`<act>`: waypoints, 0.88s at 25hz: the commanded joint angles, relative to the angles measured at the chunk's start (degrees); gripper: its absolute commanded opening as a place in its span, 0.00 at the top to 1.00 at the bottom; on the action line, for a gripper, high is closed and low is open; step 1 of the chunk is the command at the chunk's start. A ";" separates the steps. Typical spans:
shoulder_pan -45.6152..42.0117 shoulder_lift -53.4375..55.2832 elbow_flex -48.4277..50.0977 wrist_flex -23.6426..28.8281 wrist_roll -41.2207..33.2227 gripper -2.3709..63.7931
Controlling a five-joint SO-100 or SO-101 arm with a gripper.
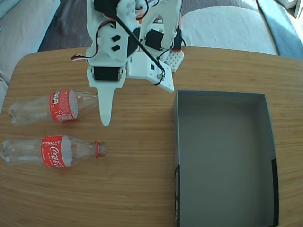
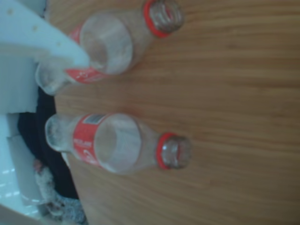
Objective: Grasp the bottles and put them in the box.
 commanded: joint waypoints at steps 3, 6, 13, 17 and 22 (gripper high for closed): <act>-0.26 -3.08 -5.54 0.18 0.79 0.28; -0.26 -4.31 -5.19 0.26 0.79 0.28; -0.18 -9.93 -6.15 0.00 0.79 0.28; 1.23 -13.10 -6.24 -0.88 1.23 0.28; 3.52 -15.73 -6.24 -3.78 1.41 0.28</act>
